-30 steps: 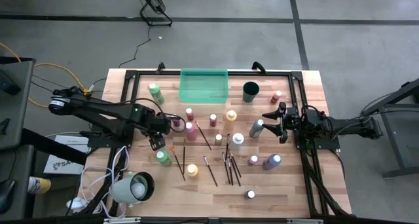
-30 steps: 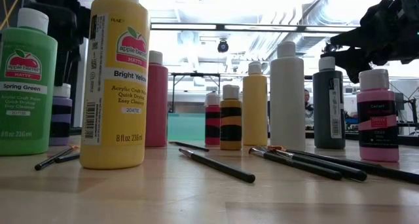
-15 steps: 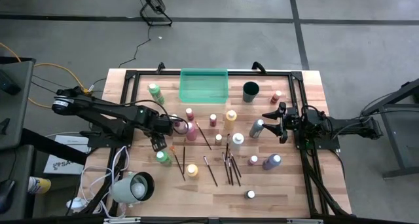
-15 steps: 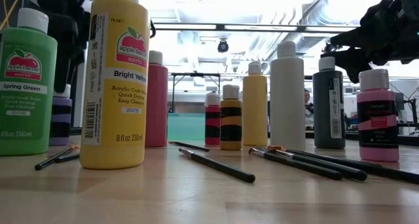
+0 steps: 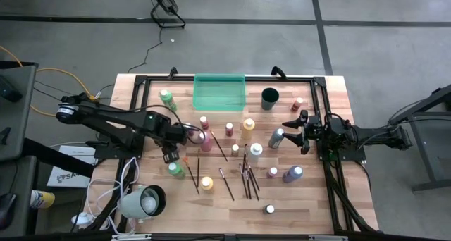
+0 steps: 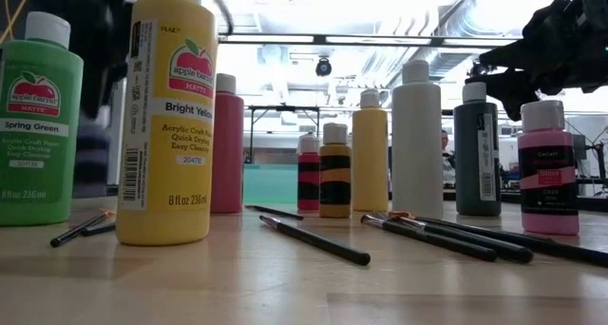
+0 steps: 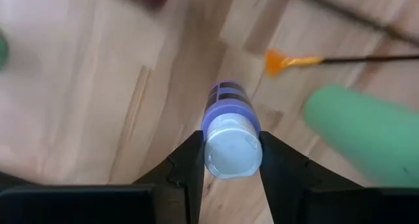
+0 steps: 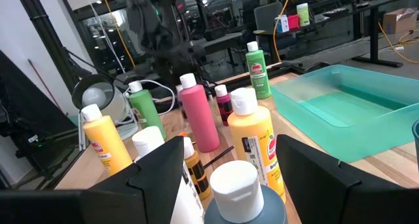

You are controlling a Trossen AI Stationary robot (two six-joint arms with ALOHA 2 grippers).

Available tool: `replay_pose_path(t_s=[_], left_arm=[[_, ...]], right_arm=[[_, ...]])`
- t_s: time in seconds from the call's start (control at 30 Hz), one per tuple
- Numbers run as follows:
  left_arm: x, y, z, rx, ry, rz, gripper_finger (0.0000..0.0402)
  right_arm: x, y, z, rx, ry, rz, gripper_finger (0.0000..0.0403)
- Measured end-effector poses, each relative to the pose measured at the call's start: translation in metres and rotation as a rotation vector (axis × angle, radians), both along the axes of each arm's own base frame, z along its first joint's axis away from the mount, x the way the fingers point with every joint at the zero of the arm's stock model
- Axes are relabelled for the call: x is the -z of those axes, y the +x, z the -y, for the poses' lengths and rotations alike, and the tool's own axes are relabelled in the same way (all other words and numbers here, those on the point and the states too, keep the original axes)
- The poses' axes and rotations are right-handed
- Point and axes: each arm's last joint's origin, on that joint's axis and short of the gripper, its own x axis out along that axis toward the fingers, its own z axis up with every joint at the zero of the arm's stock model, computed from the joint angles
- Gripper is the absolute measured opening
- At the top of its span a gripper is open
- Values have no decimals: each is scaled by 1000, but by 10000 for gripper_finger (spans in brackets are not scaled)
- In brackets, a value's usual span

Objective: Pick & Place Paint Supplies
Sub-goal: Put the violet paint bottle into the green bin

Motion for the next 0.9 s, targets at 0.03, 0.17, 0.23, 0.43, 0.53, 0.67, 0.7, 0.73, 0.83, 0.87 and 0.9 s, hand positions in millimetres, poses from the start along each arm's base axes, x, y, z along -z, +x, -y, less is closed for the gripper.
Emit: replay_pose_path(t_s=[0.03, 0.17, 0.23, 0.43, 0.53, 0.67, 0.7, 0.73, 0.83, 0.87, 0.9], left_arm=[[-7, 0, -2, -1, 18, 2, 114], [-37, 0, -11, -1, 89, 18, 114], [-52, -2, -16, 8, 115, 16, 114], [-84, 2, -38, 21, 213, 23, 114], [-96, 12, -53, 35, 260, 16, 114], [-100, 33, -78, 91, 293, -18, 114], [-100, 39, -85, 115, 303, -27, 114], [-100, 44, -91, 138, 314, -40, 114], [-96, 64, -113, 213, 344, -47, 114], [-94, 70, -121, 240, 350, -54, 114], [-92, 74, -128, 269, 355, -66, 114]], right_arm=[[0, 0, 0, 0, 0, 0, 237], [0, 0, 0, 0, 0, 0, 237], [0, 0, 0, 0, 0, 0, 237], [0, 0, 0, 0, 0, 0, 237], [0, 0, 0, 0, 0, 0, 237], [0, 0, 0, 0, 0, 0, 237], [0, 0, 0, 0, 0, 0, 237], [0, 0, 0, 0, 0, 0, 237], [0, 0, 0, 0, 0, 0, 237], [0, 0, 0, 0, 0, 0, 237], [0, 0, 0, 0, 0, 0, 237]])
